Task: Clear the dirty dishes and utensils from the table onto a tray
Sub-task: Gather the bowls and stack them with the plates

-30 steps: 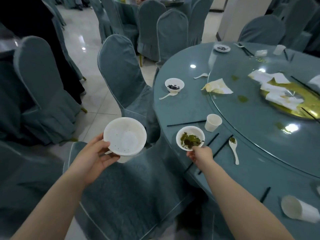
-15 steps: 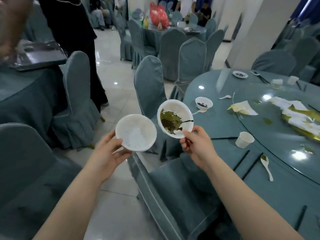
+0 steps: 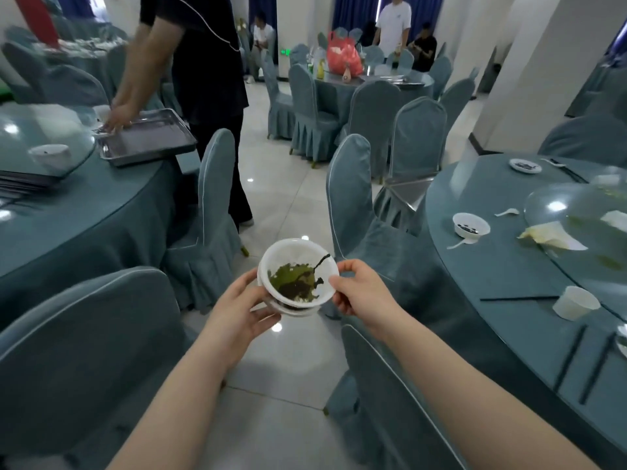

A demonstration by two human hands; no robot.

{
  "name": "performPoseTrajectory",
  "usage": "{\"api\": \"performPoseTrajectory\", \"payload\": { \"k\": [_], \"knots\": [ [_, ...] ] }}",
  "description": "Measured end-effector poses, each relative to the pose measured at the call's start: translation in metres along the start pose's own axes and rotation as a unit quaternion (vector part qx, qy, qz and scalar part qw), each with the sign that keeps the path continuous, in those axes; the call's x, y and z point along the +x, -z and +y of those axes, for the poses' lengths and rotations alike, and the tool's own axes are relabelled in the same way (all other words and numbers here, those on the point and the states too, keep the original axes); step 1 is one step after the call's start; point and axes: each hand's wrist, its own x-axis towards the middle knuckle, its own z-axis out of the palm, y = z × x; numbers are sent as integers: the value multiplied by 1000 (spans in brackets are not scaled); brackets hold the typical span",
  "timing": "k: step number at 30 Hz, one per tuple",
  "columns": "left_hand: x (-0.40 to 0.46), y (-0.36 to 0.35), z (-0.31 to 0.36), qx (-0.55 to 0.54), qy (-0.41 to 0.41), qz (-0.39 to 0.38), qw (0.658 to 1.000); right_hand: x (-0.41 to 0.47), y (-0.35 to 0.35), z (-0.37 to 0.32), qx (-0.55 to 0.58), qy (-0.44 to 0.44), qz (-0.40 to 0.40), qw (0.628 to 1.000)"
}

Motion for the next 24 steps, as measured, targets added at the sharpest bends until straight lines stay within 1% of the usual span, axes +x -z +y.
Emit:
{"api": "performPoseTrajectory", "payload": {
  "k": [2, 4, 7, 10, 13, 15, 18, 21, 24],
  "knots": [
    [21, 10, 8, 4, 5, -8, 1000, 20, -12, -2, -11, 6, 26, 1000],
    [44, 16, 15, 3, 14, -14, 1000, 44, -22, -3, 15, -5, 36, 999],
    [88, 24, 26, 11, 22, -30, 999, 89, -29, -9, 119, -55, 10, 991],
    [138, 26, 45, 17, 39, -47, 998, 137, -27, -20, 181, -76, -9, 980],
    [186, 22, 61, 17, 86, -59, 994, 183, -21, -29, 207, -94, -5, 974],
    [217, 16, 69, 17, 93, -78, 992, 208, -16, -37, 212, -95, -1, 973],
    [257, 6, 79, 46, 84, -109, 989, 237, -7, -47, 227, -103, 28, 968],
    [304, -16, 84, 66, 100, -141, 983, 261, 14, -49, 234, -110, 66, 964],
    [358, -47, 88, 70, 118, -184, 973, 288, 42, -50, 254, -96, 104, 957]
  ]
}}
